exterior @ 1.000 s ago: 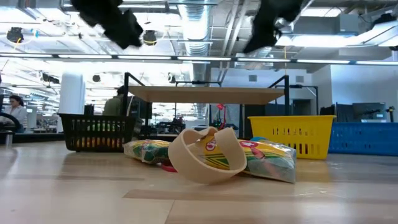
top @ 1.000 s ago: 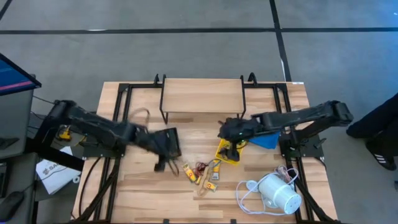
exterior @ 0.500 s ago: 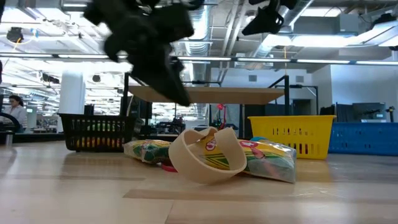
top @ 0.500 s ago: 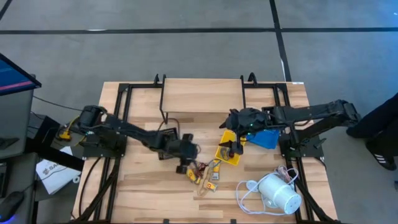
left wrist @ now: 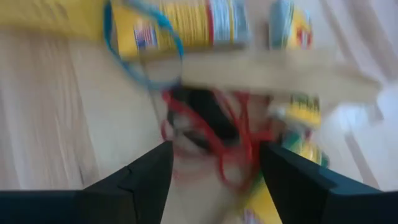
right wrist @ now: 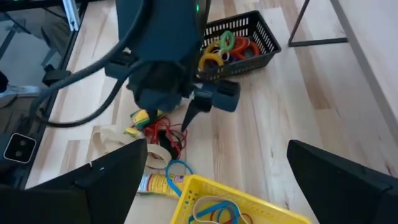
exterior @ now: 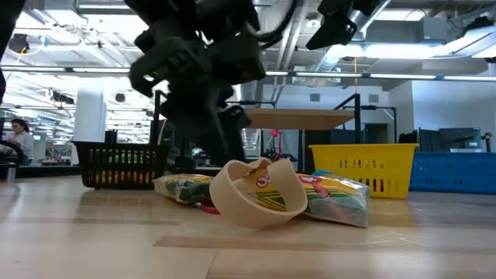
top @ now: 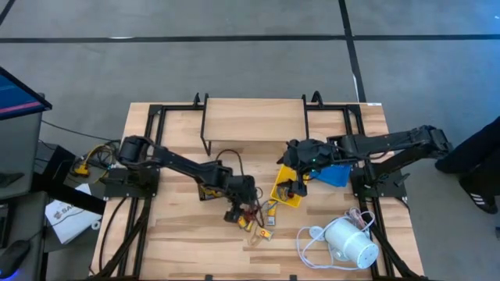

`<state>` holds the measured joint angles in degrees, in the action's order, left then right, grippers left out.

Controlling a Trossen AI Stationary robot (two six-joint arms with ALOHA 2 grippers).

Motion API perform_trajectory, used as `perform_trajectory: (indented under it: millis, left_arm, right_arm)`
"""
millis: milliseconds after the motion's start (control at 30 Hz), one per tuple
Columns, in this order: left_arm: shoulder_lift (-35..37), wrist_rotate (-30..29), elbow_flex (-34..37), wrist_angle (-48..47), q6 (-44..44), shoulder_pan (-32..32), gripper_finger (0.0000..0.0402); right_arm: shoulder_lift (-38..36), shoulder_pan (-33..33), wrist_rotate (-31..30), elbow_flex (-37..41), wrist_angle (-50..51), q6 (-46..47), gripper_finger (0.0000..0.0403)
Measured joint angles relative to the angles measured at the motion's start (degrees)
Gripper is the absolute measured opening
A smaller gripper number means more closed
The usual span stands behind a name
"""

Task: Pick & Place Office Desk Supplies
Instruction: Put the red rubber band into the yellow bin

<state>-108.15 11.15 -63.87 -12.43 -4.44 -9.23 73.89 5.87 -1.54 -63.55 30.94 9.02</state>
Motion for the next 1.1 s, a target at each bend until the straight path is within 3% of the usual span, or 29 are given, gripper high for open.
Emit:
perform_trajectory:
  millis: [167, 267, 367, 500, 533, 767, 1100]
  left_arm:
    - [-1.11, -0.64, -0.58, -0.70, 0.17, 0.33, 0.0221]
    - [-0.90, -0.65, -0.64, -0.05, 0.21, 0.37, 0.0190]
    - [-0.90, -0.59, -0.64, -0.64, 0.02, -0.10, 0.0135]
    - [-0.90, 4.18, -0.64, -0.87, -2.39, -0.26, 0.0026]
    - [-0.90, 4.32, -0.64, -0.85, -2.46, -0.26, 0.0016]
    - [0.96, 3.48, -1.65, -1.87, -4.07, -0.24, 0.0001]
    - [17.88, -7.13, -1.66, -0.30, -8.38, 0.32, 0.0001]
  right_arm:
    - [0.00, 0.00, -0.02, 0.00, -0.04, -0.05, 0.0384]
    - [0.00, 0.00, 0.00, 0.00, 0.13, -0.03, 0.0384]
    - [0.00, 0.00, 0.00, 0.02, 0.11, -0.05, 0.0384]
    - [0.00, 0.00, -0.01, 0.01, 0.08, -0.44, 0.0384]
    - [0.00, 0.00, -0.02, 0.00, 0.02, -0.47, 0.0384]
    - [0.00, 0.00, -0.05, 0.01, -0.05, -0.44, 0.0384]
    - [-0.01, -0.02, -7.73, 1.30, 0.92, -0.24, 0.0384]
